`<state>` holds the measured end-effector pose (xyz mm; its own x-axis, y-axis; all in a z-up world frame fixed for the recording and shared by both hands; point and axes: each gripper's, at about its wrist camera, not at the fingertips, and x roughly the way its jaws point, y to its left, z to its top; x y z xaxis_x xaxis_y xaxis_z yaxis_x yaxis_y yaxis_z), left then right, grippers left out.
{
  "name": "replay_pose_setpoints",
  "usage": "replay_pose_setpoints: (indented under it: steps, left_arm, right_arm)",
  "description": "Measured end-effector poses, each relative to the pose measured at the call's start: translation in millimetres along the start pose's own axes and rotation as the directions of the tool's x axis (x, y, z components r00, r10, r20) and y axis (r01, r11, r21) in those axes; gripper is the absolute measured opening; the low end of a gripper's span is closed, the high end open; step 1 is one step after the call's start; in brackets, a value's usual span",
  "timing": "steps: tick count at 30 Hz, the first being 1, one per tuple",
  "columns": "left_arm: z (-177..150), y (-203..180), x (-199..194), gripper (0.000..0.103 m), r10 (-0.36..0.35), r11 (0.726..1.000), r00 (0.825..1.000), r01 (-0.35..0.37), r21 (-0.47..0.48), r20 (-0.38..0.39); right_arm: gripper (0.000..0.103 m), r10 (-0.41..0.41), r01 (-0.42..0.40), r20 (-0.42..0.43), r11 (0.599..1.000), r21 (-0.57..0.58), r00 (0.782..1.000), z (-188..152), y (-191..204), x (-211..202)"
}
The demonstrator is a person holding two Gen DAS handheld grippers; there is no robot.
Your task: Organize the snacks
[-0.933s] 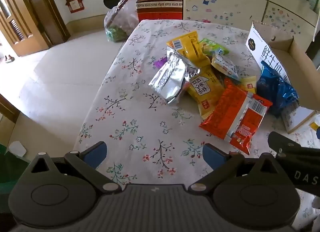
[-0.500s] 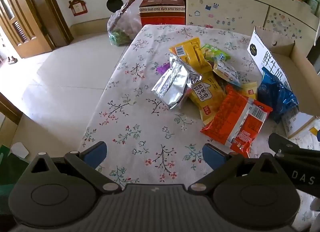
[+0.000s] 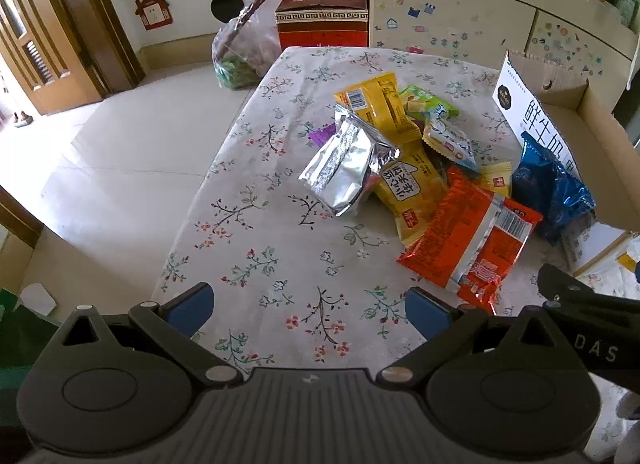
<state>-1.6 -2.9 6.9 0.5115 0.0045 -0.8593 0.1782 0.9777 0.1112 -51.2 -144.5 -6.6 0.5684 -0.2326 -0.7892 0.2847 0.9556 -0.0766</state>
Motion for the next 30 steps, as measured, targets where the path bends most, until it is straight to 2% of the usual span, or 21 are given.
replay_pose_setpoints:
  steps: [8, 30]
  left_arm:
    - [-0.1, -4.2, -2.7, 0.103, 0.032, 0.999, 0.999, -0.032, 0.033, 0.026]
    - [1.0, -5.4, -3.4, 0.103, 0.021, 0.999, 1.0, -0.021, 0.03, 0.021]
  right_arm:
    - [0.102, -0.039, 0.04, 0.023, 0.998, -0.041, 0.999, -0.7, 5.7, -0.1]
    - [0.103, -0.05, 0.051, 0.021, 0.998, -0.038, 0.999, -1.6, 6.0, 1.4]
